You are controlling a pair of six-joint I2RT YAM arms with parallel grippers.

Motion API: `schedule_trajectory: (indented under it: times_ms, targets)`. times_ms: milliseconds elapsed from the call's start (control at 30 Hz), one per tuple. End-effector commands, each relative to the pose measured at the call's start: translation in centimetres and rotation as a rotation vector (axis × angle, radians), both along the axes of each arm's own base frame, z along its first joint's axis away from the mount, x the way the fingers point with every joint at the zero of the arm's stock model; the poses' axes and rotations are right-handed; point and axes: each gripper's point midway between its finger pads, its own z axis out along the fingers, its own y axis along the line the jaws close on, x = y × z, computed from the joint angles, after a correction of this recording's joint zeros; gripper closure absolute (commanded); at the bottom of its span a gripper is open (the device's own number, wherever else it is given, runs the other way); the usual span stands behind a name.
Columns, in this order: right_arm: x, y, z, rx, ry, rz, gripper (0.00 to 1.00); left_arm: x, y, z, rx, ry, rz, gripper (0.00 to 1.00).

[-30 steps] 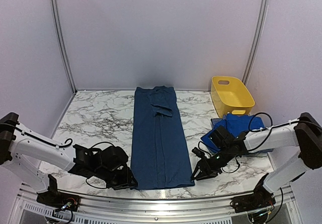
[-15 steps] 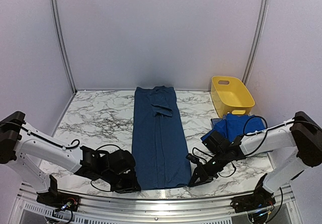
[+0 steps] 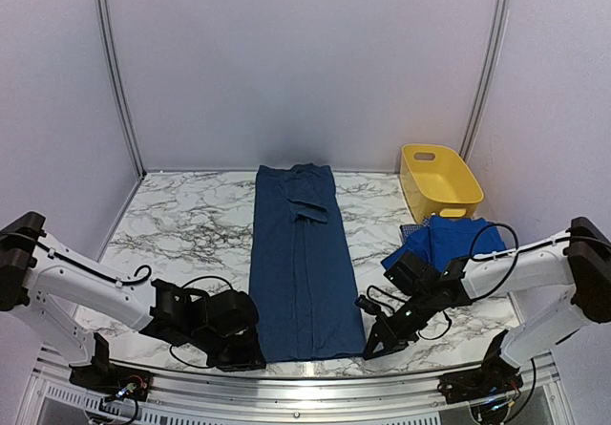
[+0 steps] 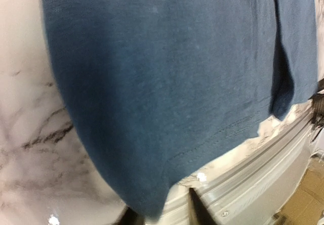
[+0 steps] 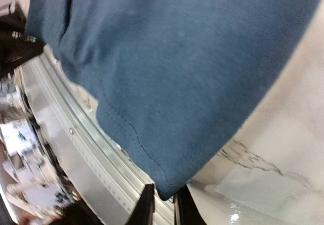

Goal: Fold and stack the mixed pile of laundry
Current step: Smooth out the rectangle-folded T-shirt at the center of the board, then pick up the rectangle-folded T-shirt from the center of the board.

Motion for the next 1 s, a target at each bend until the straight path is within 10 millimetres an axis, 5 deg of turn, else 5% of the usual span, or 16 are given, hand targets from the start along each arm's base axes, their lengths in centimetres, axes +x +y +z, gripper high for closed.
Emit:
schedule_trajectory:
  times_ms: [0,133,433,767,967]
  targets:
    - [-0.2,0.0,0.9,-0.011,-0.002,0.017,0.71,0.0,1.0,1.3,-0.002,-0.015,0.019,0.63]
    - [0.2,-0.1,1.8,-0.013,-0.029,0.009,0.59,0.4,2.2,2.3,-0.042,-0.044,0.071,0.60]
    - [2.5,-0.2,0.1,-0.032,-0.030,-0.040,0.59,1.4,1.8,1.7,-0.054,-0.054,0.097,0.60]
    - [3.1,-0.1,-1.2,-0.069,-0.031,-0.017,0.69,1.3,3.9,-0.5,0.050,-0.016,0.166,0.59]
    - [2.9,-0.1,-1.4,-0.062,-0.025,-0.021,0.82,1.8,2.2,-0.3,0.062,-0.047,0.091,0.67]
